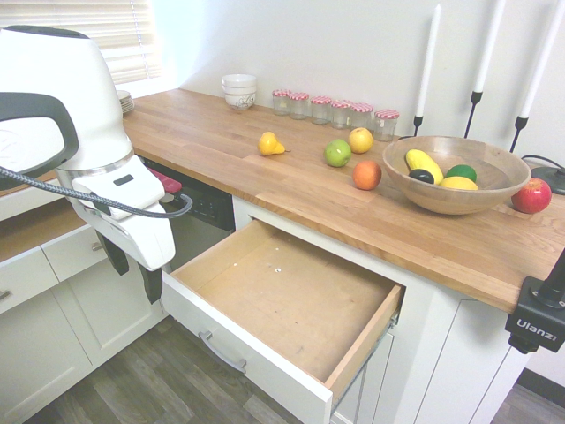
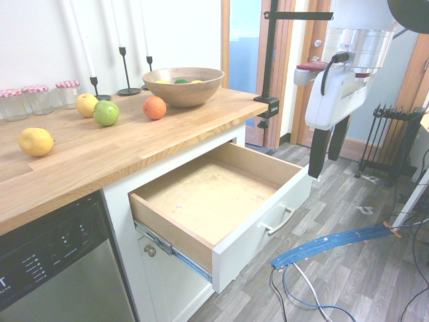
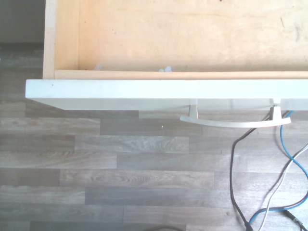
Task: Close the drawer
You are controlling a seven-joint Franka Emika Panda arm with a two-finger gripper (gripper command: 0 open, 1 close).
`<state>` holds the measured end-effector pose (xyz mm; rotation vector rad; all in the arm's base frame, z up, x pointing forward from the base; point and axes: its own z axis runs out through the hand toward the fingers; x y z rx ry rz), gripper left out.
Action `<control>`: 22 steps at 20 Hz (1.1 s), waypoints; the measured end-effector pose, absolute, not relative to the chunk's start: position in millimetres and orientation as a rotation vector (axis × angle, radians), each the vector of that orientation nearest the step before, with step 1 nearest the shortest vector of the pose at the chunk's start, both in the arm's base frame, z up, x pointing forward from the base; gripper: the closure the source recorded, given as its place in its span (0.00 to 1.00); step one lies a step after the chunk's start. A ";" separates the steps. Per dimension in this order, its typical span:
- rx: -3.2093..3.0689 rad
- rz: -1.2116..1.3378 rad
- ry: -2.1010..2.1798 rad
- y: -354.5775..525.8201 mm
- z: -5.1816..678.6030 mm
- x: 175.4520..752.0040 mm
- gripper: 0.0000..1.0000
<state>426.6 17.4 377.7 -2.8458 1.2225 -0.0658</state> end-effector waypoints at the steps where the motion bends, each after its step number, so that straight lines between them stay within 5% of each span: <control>1: -2.846 -0.065 1.223 17.4 377.5 426.7 0.00; 10: -2.852 -0.095 1.240 6.0 360.1 422.1 0.00; 22: -2.919 -0.046 1.261 -31.1 254.9 433.2 0.00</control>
